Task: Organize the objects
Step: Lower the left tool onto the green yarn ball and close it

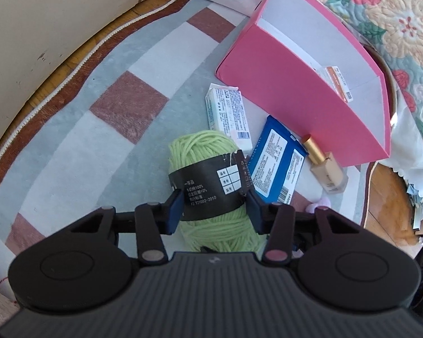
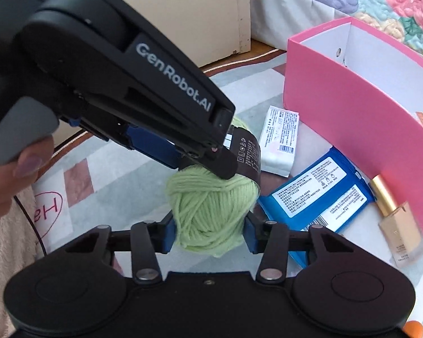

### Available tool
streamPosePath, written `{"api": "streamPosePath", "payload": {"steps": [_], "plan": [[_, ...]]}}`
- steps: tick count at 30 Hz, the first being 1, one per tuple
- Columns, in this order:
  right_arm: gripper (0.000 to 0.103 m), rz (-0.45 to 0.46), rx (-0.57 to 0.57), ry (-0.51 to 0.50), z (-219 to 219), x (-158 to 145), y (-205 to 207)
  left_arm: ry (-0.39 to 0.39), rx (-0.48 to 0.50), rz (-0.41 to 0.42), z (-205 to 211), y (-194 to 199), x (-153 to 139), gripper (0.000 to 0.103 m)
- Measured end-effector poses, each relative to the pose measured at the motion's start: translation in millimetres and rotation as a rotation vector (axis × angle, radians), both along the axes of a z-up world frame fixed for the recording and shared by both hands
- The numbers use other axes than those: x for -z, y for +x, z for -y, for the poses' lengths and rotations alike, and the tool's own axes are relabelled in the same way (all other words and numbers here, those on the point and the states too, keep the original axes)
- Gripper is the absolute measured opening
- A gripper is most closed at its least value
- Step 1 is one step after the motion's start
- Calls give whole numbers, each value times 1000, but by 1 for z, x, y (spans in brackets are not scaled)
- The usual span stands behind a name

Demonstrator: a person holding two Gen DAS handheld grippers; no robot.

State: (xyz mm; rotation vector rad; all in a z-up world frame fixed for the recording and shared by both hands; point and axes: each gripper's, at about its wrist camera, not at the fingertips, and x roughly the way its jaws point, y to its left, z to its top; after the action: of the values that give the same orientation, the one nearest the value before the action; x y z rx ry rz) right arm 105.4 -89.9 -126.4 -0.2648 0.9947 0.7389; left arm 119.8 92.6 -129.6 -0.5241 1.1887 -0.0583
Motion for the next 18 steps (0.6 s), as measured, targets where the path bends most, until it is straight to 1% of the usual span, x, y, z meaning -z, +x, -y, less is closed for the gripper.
{"api": "streamPosePath", "payload": {"steps": [4,8,10,14,16,18], "plan": [[50,-1,9,18,2,-6,-7,10,8,7,0,-6,-4,45],[50,10,10,20,5,-12,-19,-14,17,-1,-2,-14,-8,44],[50,21,13,19,7,-17,-25,-11,32,4,0,-17,-14,44],[50,44,30,28,13,-33,-35,-5,48,37,6,-26,-33,44],[50,68,28,30,17,-45,-40,0,41,51,7,-30,-45,44],[50,78,33,44,14,-51,-48,-3,41,67,8,-35,-56,44]]}}
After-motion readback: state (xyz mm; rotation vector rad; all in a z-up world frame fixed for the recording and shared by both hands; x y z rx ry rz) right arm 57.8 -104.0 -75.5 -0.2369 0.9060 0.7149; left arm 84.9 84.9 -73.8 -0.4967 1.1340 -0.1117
